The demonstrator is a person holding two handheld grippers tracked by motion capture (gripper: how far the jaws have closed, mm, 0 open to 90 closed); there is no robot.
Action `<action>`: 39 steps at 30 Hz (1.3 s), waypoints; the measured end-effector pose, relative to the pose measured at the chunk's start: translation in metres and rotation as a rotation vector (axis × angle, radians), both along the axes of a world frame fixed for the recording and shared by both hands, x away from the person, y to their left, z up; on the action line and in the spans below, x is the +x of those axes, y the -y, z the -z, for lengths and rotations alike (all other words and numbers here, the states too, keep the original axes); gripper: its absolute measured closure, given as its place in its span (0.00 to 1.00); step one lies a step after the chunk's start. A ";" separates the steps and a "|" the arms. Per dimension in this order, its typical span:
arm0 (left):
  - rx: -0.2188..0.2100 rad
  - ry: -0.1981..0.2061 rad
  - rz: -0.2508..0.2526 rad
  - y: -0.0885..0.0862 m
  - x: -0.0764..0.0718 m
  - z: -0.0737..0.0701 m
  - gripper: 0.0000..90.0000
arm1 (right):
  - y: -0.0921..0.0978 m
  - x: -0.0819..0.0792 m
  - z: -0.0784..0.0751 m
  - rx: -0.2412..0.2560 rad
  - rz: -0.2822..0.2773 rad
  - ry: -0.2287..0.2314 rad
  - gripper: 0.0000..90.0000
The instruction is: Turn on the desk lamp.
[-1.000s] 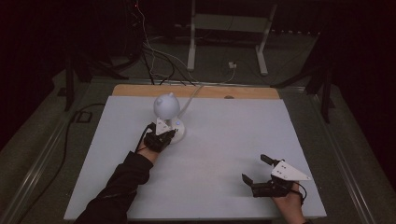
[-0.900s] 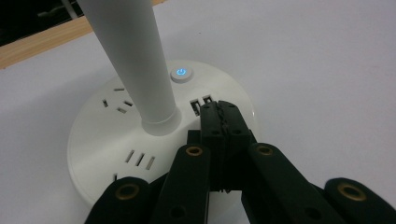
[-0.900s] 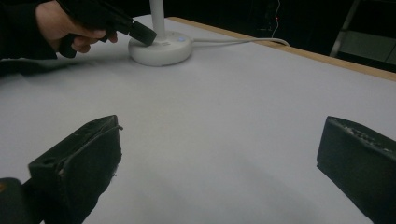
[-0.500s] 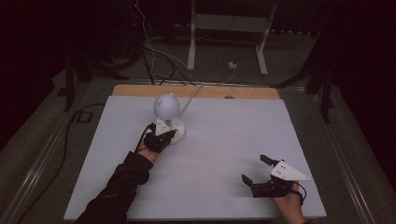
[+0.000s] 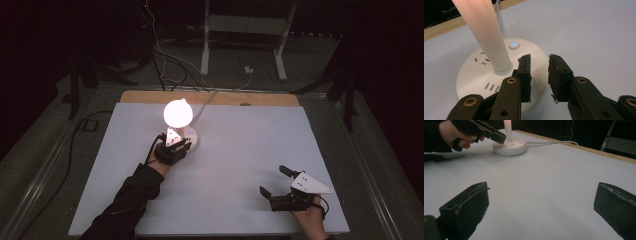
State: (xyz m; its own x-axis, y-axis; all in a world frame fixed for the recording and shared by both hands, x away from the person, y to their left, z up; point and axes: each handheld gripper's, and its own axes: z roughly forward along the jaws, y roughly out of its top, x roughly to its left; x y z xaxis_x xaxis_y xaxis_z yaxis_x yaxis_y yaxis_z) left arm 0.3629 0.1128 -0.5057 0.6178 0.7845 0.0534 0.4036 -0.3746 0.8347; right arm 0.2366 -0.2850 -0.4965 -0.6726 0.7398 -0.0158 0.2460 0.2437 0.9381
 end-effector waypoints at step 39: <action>-0.146 -0.072 0.105 -0.016 -0.026 -0.036 0.00 | 0.000 0.000 0.000 0.005 0.002 -0.006 0.00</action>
State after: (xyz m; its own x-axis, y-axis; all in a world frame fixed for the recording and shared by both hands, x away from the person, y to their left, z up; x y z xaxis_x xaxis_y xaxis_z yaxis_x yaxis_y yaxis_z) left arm 0.3374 0.1285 -0.4697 0.6950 0.7115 -0.1034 0.4291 -0.2950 0.8537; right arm 0.2370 -0.2854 -0.4967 -0.6712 0.7412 -0.0082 0.2523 0.2389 0.9377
